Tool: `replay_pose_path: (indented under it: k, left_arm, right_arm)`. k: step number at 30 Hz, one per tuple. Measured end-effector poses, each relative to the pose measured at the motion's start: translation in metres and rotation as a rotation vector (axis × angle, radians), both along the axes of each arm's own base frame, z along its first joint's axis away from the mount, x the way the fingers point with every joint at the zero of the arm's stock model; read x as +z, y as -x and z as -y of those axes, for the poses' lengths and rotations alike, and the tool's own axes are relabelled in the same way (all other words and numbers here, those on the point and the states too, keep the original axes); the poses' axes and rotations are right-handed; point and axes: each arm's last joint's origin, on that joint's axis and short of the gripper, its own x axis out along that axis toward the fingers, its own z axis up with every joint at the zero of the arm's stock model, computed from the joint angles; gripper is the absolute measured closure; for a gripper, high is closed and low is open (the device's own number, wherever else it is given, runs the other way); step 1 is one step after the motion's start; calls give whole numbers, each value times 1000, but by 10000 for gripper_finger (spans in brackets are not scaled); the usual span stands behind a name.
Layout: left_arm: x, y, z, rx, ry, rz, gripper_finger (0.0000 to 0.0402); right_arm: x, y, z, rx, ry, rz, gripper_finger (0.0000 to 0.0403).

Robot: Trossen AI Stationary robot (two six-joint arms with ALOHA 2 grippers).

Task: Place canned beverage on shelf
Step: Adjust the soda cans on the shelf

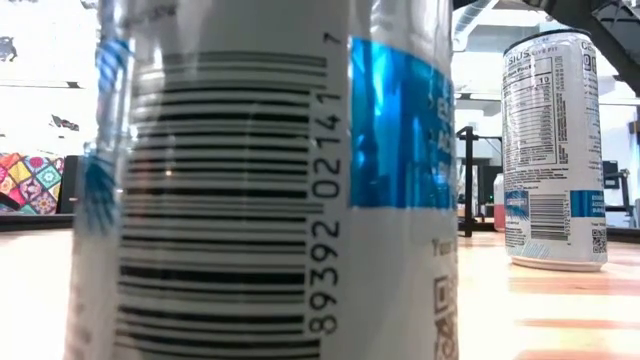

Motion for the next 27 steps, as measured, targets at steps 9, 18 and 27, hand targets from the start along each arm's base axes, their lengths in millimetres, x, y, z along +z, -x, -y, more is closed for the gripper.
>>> replay_pose_path:
  k: [9, 18, 27]
  left_arm:
    - [0, 0, 0, -3, -3, -1, 402]
    - [0, 0, 0, -7, -15, -9, 402]
    - [-1, 0, 0, -5, 2, -16, 402]
  right_arm:
    - [-3, -5, 6, -12, 11, 33, 403]
    - [1, -9, 6, -19, -1, 95, 403]
    - [4, -12, 4, -14, 1, 135, 403]
